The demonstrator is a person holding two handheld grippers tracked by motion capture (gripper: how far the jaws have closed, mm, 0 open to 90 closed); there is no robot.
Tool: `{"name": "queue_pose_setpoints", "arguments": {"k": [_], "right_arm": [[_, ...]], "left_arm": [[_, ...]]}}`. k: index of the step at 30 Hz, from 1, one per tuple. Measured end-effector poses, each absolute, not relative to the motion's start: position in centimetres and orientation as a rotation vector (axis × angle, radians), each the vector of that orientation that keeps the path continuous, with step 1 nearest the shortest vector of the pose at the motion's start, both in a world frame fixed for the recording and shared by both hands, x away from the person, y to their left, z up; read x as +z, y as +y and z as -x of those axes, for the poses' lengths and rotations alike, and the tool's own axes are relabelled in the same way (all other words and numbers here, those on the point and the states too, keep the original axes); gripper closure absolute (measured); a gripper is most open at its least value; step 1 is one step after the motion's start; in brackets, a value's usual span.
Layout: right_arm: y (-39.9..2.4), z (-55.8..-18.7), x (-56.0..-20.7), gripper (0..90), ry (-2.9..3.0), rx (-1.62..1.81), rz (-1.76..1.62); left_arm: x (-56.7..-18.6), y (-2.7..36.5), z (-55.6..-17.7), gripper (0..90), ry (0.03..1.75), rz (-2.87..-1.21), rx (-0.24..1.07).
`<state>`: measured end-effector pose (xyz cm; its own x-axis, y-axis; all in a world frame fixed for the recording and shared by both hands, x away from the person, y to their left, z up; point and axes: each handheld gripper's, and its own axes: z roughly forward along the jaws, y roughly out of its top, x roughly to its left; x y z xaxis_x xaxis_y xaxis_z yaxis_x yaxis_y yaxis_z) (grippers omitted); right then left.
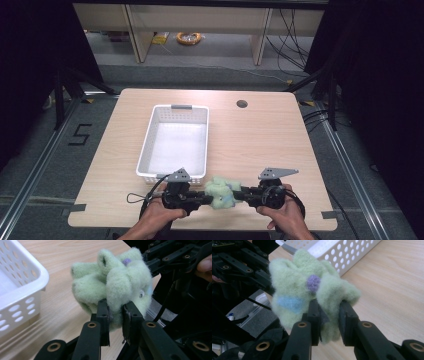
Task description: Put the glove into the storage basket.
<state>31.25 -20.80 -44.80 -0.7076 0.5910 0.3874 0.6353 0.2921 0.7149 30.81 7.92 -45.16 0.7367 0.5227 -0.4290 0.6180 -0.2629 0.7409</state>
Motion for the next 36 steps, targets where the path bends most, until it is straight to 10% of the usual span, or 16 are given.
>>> {"name": "queue_pose_setpoints", "arguments": {"k": [36], "right_arm": [[-12.0, -38.6, -37.9, 74.1, -2.593, -1.414, 1.048]], "left_arm": [[-39.5, 15.2, -35.9, 75.6, 1.02, -1.919, 0.061]]}}
